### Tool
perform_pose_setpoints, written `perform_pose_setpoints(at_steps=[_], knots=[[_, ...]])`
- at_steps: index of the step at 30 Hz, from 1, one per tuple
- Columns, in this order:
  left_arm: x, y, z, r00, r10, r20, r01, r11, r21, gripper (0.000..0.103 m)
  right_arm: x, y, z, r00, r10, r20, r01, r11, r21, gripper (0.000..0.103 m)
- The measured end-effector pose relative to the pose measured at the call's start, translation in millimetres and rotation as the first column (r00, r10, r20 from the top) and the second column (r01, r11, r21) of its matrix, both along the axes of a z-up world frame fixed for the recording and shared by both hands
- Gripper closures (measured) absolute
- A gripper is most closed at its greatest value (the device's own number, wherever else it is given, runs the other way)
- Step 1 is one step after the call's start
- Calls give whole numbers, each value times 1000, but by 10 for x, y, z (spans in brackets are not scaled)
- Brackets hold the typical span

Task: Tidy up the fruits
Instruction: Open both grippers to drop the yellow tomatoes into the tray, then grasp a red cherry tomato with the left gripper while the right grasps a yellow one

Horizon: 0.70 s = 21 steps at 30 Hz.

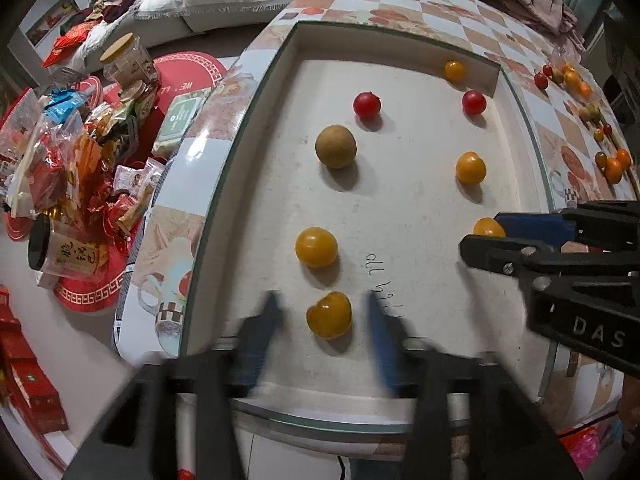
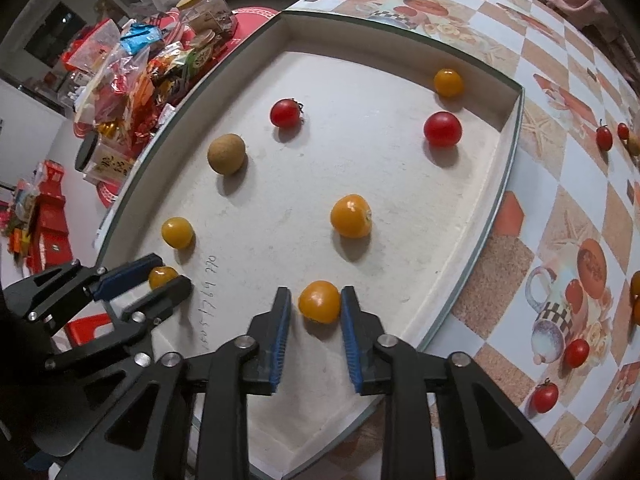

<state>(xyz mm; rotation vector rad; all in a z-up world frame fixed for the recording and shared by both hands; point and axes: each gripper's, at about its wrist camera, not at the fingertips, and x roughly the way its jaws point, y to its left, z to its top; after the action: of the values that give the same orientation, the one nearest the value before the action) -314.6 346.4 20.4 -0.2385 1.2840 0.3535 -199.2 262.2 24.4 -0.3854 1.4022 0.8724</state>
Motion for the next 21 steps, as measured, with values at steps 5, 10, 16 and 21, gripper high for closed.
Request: perform_pose_setpoints(at_steps=[5, 10, 16, 21], knots=[[3, 13, 11, 1000, -8, -4, 8, 1000, 8, 45, 46, -20, 117, 999, -35, 5, 35, 999, 39, 44], [43, 6, 61, 1000, -18, -3, 18, 1000, -1, 45, 166, -168, 361, 995, -101, 24, 97, 989, 107, 23], [246, -211, 228, 996, -84, 18, 84, 996, 12, 45, 415, -572, 550, 970, -240, 45, 232, 964, 133, 23], [464, -495, 358, 987, -154, 48, 153, 988, 19, 45, 590, -1078, 551, 935, -347, 68, 339, 935, 106, 23]])
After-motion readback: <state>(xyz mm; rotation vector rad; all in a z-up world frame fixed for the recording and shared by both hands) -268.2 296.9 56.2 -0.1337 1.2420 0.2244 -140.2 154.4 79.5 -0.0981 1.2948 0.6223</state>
